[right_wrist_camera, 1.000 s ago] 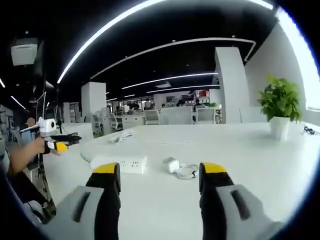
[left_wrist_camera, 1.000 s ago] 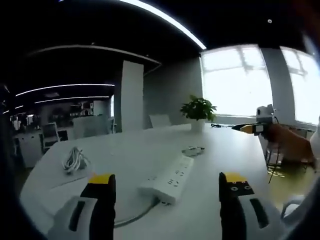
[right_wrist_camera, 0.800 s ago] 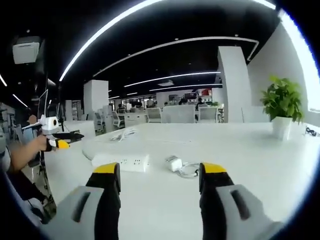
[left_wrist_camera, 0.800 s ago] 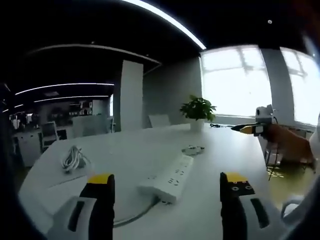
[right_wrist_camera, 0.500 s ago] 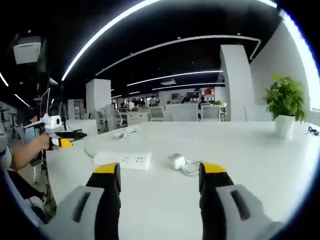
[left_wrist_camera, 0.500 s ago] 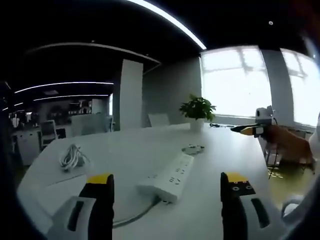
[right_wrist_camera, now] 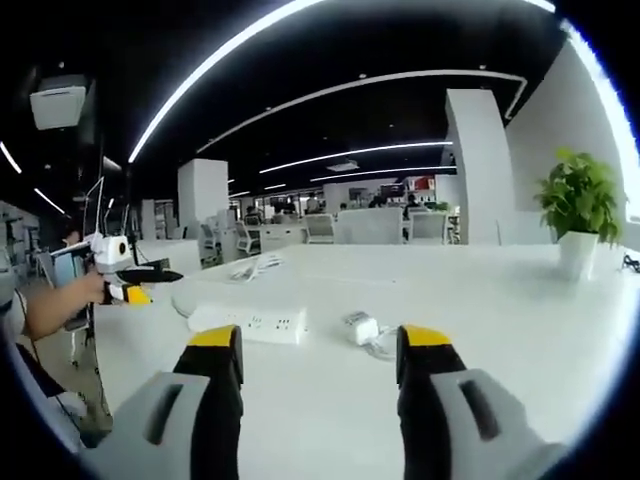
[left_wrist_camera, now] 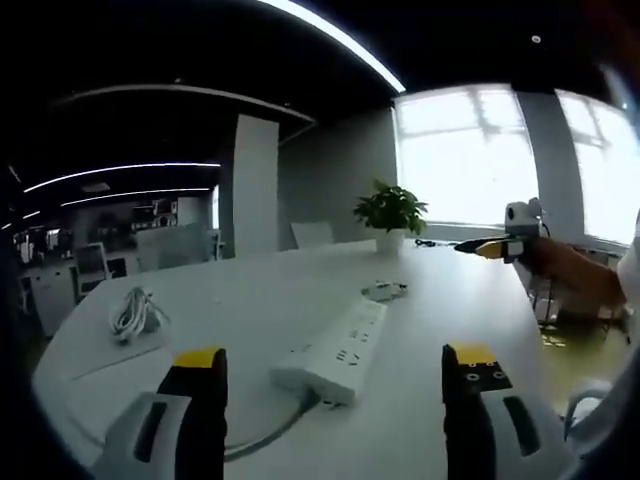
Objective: Straighten the power strip on the desk, plug the charger into it
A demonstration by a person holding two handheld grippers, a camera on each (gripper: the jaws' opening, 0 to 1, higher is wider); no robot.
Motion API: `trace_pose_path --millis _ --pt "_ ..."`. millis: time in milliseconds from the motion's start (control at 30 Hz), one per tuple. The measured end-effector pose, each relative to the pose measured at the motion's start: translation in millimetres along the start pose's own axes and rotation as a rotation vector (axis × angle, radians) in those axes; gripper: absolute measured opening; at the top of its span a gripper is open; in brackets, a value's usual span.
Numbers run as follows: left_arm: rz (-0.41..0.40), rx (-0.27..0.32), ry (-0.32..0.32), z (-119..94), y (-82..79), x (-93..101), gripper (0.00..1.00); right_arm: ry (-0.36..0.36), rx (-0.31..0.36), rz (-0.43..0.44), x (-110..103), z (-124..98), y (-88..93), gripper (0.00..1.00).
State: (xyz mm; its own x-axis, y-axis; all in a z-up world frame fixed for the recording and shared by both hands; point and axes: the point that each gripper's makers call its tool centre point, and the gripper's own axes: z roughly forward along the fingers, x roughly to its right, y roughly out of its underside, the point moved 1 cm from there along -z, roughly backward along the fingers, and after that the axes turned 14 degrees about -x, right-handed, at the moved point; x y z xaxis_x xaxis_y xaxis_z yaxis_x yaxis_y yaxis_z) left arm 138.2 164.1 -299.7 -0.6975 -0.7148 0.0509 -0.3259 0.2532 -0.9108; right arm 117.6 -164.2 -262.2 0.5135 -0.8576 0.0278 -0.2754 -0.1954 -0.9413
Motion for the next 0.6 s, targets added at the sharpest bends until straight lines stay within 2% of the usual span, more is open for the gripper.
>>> trace_pose_path --millis 100,200,600 --pt "-0.002 -0.006 0.003 1.3 1.8 -0.7 0.90 -0.003 0.001 -0.030 -4.2 0.8 0.1 0.61" --pt "-0.003 -0.008 0.003 3.4 2.9 -1.4 0.90 -0.027 -0.001 -0.016 -6.8 3.3 1.5 0.61" --pt "-0.023 -0.007 0.011 13.2 7.0 -4.0 0.89 -0.052 -0.004 0.027 -3.6 8.3 10.7 0.60"
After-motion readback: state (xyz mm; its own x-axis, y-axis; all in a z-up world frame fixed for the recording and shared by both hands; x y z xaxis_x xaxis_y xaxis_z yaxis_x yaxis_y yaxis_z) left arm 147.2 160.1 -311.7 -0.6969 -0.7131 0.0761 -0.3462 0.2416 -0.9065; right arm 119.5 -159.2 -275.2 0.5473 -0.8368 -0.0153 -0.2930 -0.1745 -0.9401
